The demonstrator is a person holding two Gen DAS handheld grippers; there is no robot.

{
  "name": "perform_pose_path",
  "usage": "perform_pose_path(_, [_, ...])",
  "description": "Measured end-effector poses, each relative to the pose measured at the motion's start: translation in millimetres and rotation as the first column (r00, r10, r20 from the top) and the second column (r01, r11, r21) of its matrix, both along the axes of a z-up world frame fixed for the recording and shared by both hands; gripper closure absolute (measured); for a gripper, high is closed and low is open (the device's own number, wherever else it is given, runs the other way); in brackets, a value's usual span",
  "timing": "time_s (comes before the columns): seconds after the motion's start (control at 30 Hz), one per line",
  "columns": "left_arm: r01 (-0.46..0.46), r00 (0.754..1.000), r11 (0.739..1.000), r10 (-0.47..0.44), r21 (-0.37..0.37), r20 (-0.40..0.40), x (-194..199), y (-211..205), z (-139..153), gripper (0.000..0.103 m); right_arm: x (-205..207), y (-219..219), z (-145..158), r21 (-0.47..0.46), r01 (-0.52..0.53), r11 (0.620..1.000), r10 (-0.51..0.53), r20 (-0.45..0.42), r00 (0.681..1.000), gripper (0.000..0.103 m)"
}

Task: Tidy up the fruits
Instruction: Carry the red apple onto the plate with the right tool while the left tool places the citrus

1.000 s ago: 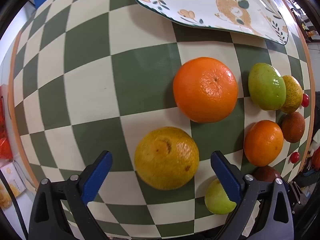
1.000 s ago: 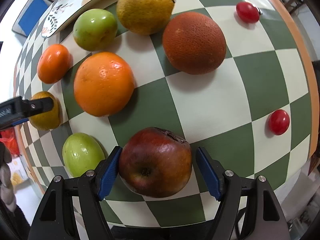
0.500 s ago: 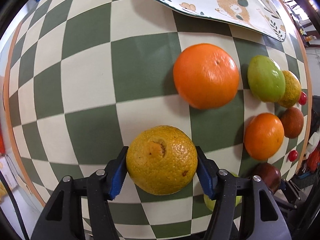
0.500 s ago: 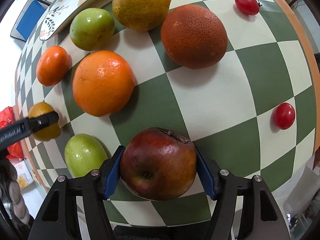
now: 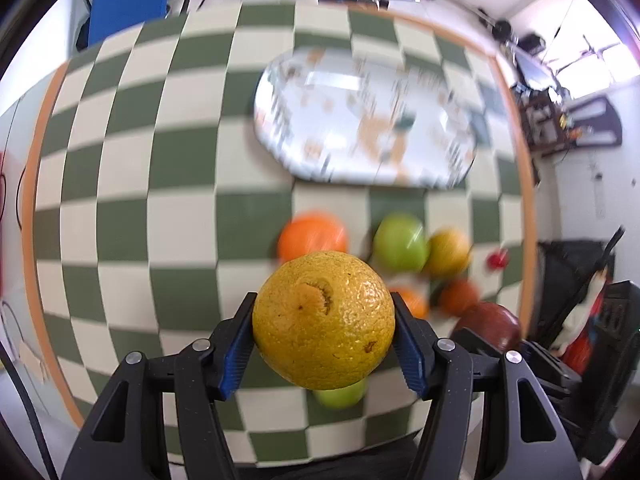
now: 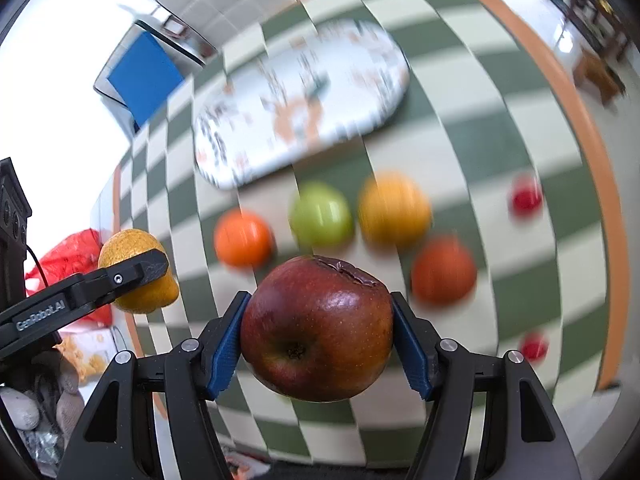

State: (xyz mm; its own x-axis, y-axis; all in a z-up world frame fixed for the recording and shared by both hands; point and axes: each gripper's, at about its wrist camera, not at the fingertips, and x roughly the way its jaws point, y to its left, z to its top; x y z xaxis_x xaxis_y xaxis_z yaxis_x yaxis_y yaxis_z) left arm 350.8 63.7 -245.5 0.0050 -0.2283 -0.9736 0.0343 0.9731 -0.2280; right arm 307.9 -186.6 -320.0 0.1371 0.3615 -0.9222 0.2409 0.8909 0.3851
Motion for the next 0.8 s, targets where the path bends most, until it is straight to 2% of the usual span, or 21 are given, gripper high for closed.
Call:
perform_pose_path(0.03, [-0.014,1.0,1.0,0.014,-0.001,0.007,18,-6,7,0.043,21,-4,3,-0.011,-0.012,1.0,0.012,0.014,1.0,0.033])
perform_pose_path(0.1, [-0.033,0.999,0.999,0.032,0.01,0.02,44,-26,3,0.043,60,-7,3,-0.039,-0.036,0.999,0.038,0.036,0.999,0.033])
perform_pose_path(0.13, [-0.046,0.999,0.999,0.045,0.016,0.021,62,-42,-5,0.043,76,-6,2,-0.052,-0.047,0.998,0.049,0.038,0.998,0.033])
perform_pose_path(0.27, [-0.099,0.995,0.995,0.1,0.021,-0.022,125,-47,-37,0.043,152,2,-21,-0.129,-0.131,0.983,0.137,0.038,0.99,0.033])
perform_pose_path(0.4, [-0.108,0.992,0.993,0.11,0.044,-0.061,169,-55,-64,0.043,212,11,-53,-0.205,-0.239,0.949,0.245,0.005,0.97,0.033])
perform_pose_path(0.5, [-0.119,0.987,0.992,0.122,0.036,-0.1,192,-60,-85,0.043,237,19,-70,-0.242,-0.315,0.918,0.319,-0.027,0.948,0.033])
perform_pose_path(0.6, [-0.134,0.98,0.99,0.138,0.035,-0.145,206,-62,-102,0.043,249,18,-79,-0.243,-0.357,0.902,0.354,-0.056,0.933,0.033])
perform_pose_path(0.73, [-0.138,0.975,0.989,0.144,0.048,-0.171,210,-65,-117,0.043,258,16,-87,-0.217,-0.395,0.893,0.382,-0.1,0.919,0.033])
perform_pose_path(0.8, [-0.133,0.973,0.989,0.142,0.061,-0.182,209,-68,-121,0.043,260,13,-92,-0.205,-0.387,0.899,0.371,-0.116,0.921,0.032])
